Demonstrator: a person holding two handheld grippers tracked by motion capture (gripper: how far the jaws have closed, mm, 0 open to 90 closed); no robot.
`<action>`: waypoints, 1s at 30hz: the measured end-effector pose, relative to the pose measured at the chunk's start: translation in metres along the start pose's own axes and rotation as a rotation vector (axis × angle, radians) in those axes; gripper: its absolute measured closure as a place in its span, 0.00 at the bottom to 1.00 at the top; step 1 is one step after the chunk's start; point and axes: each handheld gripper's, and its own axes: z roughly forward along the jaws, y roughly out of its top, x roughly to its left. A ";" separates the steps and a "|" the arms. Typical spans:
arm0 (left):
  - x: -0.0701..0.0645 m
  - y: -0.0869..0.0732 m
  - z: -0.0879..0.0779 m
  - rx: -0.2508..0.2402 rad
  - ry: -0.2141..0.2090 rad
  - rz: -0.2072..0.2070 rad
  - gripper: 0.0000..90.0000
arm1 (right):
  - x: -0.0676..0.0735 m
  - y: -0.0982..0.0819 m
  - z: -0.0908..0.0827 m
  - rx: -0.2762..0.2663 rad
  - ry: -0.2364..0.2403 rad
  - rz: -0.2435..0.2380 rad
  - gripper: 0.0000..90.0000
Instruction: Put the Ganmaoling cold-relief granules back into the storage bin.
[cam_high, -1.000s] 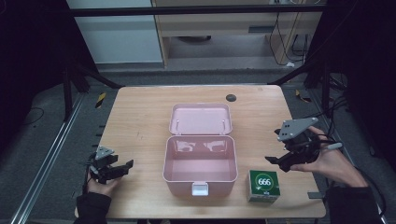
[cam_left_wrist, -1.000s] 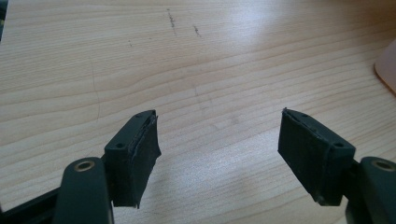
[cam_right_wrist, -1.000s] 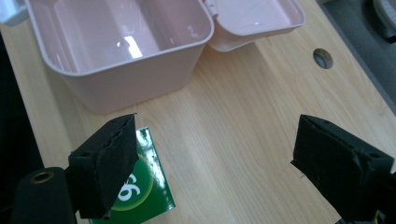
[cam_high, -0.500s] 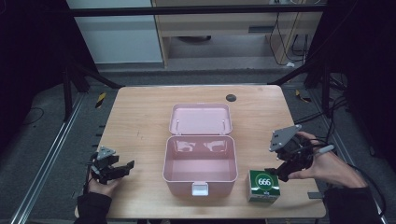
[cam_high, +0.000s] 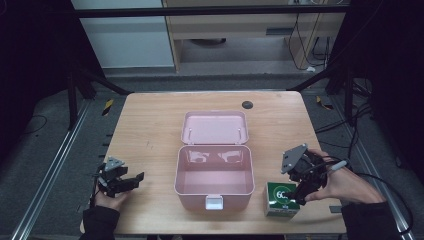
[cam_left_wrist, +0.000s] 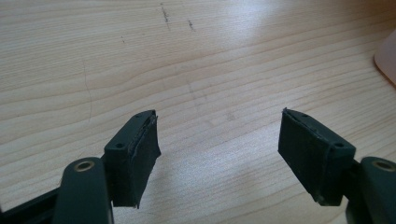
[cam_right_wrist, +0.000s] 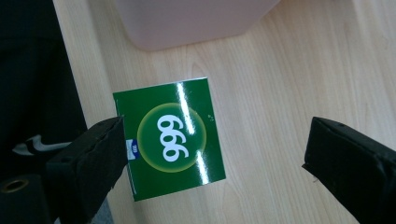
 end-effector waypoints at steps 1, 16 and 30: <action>0.000 0.000 0.000 0.000 0.000 0.000 0.31 | 0.001 0.000 0.002 0.007 0.002 -0.002 0.07; 0.000 0.000 0.000 -0.001 0.000 0.004 0.31 | 0.009 0.002 0.021 0.077 0.061 -0.032 0.04; 0.000 0.000 0.000 0.001 0.002 0.006 0.31 | 0.015 0.003 0.040 0.130 0.079 -0.059 0.03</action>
